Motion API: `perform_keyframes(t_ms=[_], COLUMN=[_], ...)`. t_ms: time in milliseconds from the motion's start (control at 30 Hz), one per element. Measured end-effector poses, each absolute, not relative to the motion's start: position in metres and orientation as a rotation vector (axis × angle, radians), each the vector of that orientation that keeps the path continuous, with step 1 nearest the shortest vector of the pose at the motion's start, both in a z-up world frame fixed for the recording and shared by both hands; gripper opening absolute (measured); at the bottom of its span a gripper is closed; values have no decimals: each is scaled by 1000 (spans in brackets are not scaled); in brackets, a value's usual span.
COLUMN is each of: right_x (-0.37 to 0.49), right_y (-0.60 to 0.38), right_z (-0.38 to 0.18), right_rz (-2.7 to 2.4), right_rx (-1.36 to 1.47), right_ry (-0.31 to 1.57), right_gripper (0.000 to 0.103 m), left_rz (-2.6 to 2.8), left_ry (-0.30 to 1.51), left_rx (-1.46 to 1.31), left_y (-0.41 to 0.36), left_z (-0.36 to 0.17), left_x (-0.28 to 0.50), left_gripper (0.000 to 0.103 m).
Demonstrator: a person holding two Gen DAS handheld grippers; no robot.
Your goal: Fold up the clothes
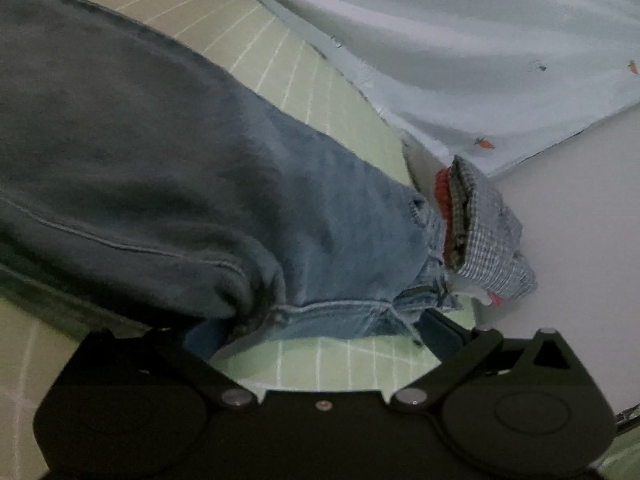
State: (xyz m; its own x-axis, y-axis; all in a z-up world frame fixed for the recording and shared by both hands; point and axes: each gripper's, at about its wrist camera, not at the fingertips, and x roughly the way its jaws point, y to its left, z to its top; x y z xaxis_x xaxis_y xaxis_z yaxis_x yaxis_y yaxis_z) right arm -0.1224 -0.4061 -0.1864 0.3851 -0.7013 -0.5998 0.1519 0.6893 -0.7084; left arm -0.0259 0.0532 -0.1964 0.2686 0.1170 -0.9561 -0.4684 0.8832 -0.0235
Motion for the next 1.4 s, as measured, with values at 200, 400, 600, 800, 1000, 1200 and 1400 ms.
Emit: perform_keyframes(t_ms=[200,400,600,800,1000,1200,1400], right_x=[-124,-112,-96,-81,-70,-62,-66], right_y=[-397,-390,-388,-374,-358,-348,-346], right_z=[-166,-141,-135,-136,-135,-135,-136], right_rz=[-567,-539,-511,-462,-421,-399,-398], right_rx=[-532,-358,-168,-203,-229,-244,-243], right_ry=[1016,938,957,963,962,955,961], right_gripper=[103,103,103,103,103,103,103], left_rz=[482,502,465,462,481,507,554], left_ry=[1164,1113,1112,1109,1074,969,988], left_rx=[-353,-295,-177,-135,-153,-252,-325], left_y=[69,83,76,80,90,104,117], left_z=[-177,-167,-169,-172,-166,-141,-150], left_x=[-36,-33,-28,-21,-25,-37,-46], left_gripper=[103,96,76,59,25,24,24])
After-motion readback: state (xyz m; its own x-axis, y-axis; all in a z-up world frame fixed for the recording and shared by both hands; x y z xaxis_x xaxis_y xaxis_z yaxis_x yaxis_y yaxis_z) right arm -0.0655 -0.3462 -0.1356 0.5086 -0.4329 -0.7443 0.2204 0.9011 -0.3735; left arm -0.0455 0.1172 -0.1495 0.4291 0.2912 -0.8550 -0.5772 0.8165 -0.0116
